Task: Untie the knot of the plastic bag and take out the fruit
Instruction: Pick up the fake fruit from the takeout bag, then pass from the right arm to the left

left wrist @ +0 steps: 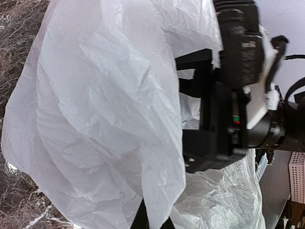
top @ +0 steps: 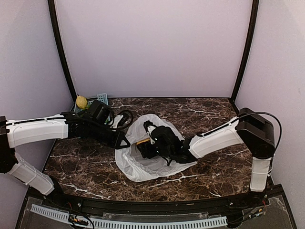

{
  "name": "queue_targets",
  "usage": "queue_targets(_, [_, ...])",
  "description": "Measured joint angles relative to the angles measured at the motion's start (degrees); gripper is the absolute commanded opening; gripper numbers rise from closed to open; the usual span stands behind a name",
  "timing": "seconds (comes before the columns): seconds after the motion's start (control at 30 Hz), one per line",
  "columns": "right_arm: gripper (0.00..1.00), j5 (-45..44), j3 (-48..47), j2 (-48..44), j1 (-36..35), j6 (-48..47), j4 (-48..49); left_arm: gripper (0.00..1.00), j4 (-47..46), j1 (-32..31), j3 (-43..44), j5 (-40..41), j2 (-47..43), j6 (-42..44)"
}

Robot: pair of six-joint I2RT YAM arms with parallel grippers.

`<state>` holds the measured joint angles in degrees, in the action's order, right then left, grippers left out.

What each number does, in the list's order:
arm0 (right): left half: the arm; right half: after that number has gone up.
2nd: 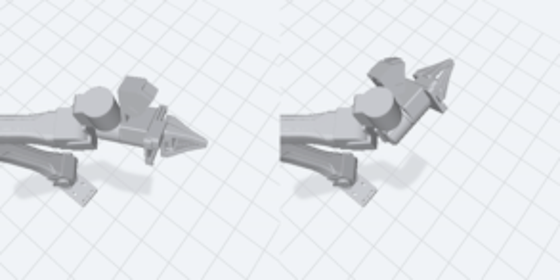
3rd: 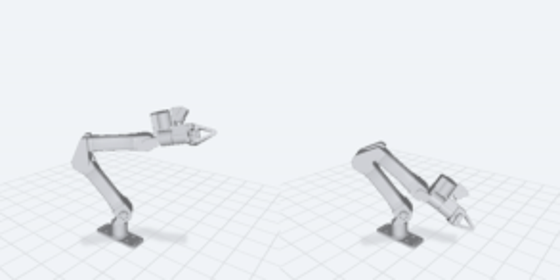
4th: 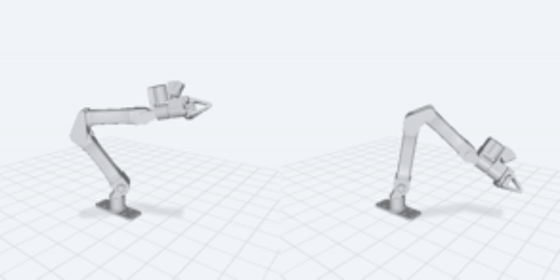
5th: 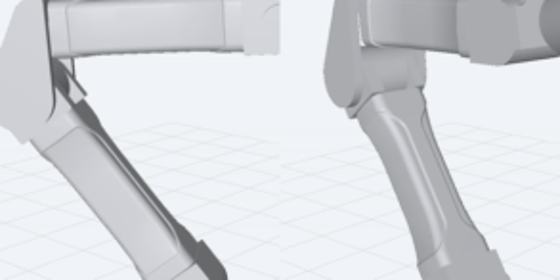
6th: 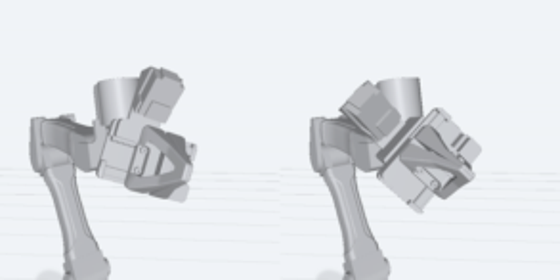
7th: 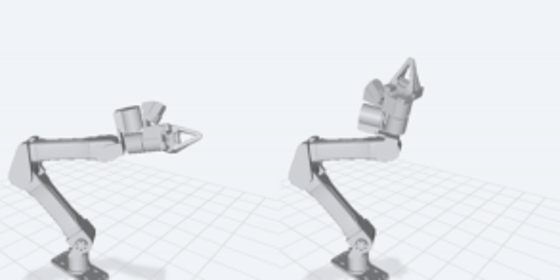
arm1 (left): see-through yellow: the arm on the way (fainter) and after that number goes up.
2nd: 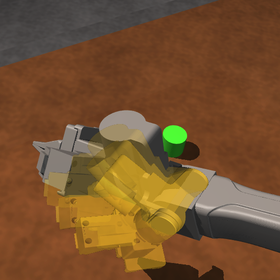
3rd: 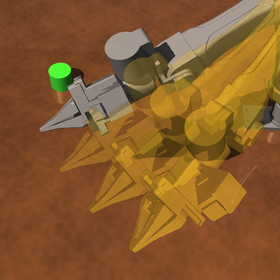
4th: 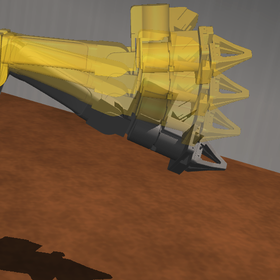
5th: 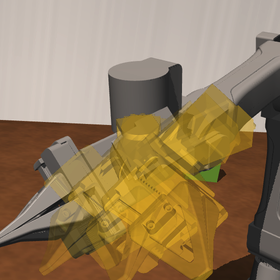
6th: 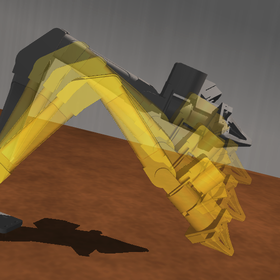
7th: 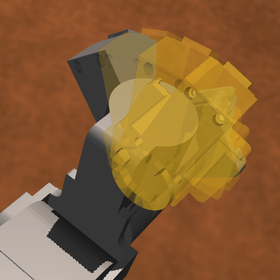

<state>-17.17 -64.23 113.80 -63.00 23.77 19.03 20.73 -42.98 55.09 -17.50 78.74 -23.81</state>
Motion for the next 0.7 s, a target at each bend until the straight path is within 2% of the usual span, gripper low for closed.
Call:
queue_targets(0.37, [0.49, -1.3, 12.8, -15.4, -4.5, 3.0, 0.2, 0.01, 0.2, 0.0, 0.0, 2.8, -0.2, -1.0])
queue_targets(0.63, [0.49, -2.2, 17.4, -21.1, -7.6, 7.5, -2.8, 0.01, -1.6, 0.0, 0.0, 4.0, -1.1, -2.6])
queue_targets(0.7, [0.49, -2.5, 17.6, -22.6, -8.3, 8.0, -3.7, 0.08, -2.0, 0.0, 0.0, 4.2, -1.1, -2.6])
